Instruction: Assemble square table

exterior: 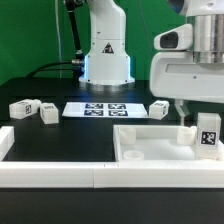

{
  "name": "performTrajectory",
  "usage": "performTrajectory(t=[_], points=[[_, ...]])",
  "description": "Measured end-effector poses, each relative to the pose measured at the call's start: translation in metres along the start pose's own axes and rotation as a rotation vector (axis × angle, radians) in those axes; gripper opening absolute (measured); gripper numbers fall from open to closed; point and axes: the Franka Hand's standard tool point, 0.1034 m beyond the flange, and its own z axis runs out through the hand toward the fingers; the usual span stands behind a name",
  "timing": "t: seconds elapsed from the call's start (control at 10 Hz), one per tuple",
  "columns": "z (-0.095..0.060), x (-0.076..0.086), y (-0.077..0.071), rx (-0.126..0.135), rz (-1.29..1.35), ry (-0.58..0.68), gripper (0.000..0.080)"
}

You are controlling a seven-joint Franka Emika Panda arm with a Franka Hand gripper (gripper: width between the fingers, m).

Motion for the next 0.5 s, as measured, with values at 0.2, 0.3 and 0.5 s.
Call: performTrajectory(t=[0.2,0.3,0.5], points=[[0.0,0.011,0.008,-0.005,-0.223,0.013,0.0649],[-0.001,0.014,0.001,-0.007,-0.299,0.023,0.0649],[-0.006,0.019,-0.007,0.0,-0.355,0.037,0.0649]])
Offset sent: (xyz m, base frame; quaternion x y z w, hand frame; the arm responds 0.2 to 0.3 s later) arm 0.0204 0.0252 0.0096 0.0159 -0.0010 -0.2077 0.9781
